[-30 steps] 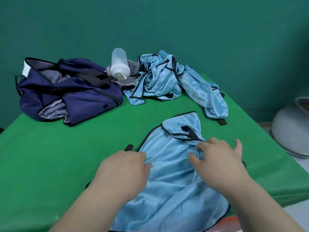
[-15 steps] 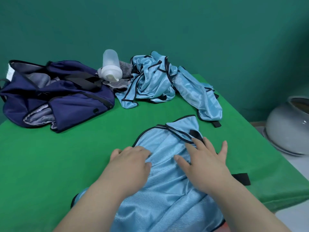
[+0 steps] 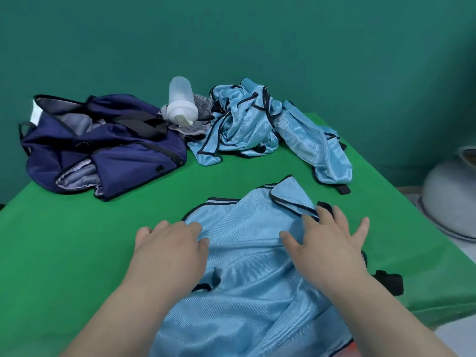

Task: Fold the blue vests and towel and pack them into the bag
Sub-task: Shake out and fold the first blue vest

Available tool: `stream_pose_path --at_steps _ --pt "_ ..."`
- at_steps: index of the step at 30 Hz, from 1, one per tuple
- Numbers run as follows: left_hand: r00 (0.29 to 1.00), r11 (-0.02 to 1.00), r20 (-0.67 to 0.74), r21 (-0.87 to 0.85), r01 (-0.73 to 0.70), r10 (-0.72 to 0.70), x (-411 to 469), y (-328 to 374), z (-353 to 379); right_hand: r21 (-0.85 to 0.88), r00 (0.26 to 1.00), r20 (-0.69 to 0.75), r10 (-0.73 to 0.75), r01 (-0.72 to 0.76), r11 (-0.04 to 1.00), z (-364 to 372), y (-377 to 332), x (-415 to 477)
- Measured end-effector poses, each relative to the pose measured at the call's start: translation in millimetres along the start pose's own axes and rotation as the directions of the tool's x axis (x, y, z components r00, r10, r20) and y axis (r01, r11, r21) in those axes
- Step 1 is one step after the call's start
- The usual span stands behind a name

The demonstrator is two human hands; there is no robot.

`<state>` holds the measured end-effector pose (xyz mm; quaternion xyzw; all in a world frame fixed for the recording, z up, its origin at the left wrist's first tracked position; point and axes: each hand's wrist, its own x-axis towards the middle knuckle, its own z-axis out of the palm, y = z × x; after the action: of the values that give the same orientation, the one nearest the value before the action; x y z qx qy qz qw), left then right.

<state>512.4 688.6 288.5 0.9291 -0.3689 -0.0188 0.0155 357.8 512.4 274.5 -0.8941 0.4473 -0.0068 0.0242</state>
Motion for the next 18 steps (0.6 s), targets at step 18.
stream_pose_path --at_steps 18 --pt "0.984 0.981 -0.064 -0.091 -0.172 0.166 114.2 1.8 32.8 -0.113 0.964 -0.108 -0.244 0.232 0.966 5.5 -20.4 92.5"
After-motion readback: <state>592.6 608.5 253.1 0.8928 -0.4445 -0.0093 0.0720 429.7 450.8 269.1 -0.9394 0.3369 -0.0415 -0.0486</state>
